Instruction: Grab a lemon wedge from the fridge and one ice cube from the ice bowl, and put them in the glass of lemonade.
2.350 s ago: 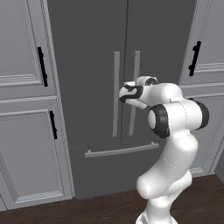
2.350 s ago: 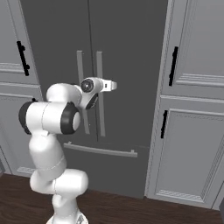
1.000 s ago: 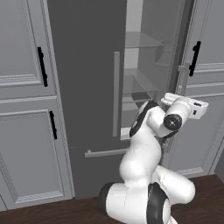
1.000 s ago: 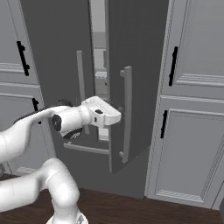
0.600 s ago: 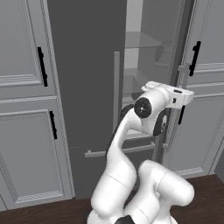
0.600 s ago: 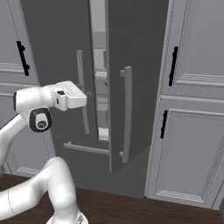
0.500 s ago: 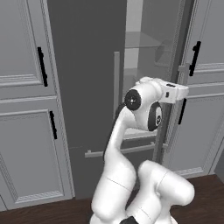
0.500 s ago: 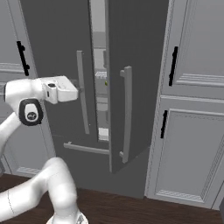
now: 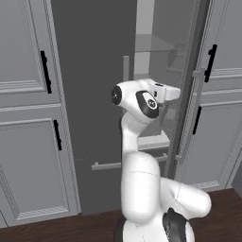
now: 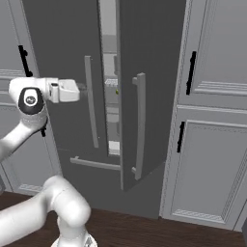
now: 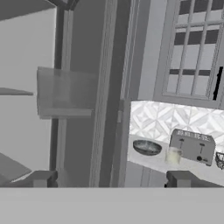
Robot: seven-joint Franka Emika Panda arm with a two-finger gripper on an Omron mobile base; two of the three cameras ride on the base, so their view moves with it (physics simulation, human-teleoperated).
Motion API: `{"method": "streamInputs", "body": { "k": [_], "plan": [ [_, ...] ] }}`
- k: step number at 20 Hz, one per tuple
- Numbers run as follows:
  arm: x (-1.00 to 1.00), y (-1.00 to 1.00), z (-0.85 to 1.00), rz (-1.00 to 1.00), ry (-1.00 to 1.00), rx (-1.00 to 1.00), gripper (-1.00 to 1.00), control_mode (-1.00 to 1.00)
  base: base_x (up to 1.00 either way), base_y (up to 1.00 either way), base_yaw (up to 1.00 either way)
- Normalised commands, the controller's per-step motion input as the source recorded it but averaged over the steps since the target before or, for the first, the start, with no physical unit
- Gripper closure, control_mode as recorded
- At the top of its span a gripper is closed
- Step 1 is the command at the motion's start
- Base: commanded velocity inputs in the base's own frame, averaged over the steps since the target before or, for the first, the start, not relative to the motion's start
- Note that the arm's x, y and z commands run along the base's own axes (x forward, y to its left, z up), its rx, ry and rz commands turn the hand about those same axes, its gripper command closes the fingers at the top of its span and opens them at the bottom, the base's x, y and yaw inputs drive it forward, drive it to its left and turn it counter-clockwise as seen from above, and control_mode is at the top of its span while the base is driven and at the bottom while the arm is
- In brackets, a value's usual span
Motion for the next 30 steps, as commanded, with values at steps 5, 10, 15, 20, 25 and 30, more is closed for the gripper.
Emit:
{"method": "streamInputs", "body": {
  "k": [5, 10, 15, 20, 25, 30],
  "plan": [
    [0.94, -0.67, -0.44, 0.00, 0.00, 0.01, -1.00, -1.00, 0.00, 0.00, 0.00],
    [0.70, -0.93, -0.26, -0.01, 0.01, 0.05, -1.00, -1.00, 0.00, 0.00, 0.00],
    [0.20, -1.00, -0.09, -0.07, 0.00, 0.07, -1.00, -1.00, 0.00, 0.00, 0.00],
    [-0.16, -1.00, 0.00, -0.17, 0.01, 0.12, -1.00, -1.00, 0.00, 0.00, 0.00],
    [-0.21, -1.00, 0.00, -0.20, 0.00, 0.13, -1.00, -1.00, 0.00, 0.00, 0.00],
    [-0.87, 0.28, 0.00, 0.09, -0.17, -0.13, -1.00, -1.00, 0.00, 0.00, 0.00]
  ]
}}
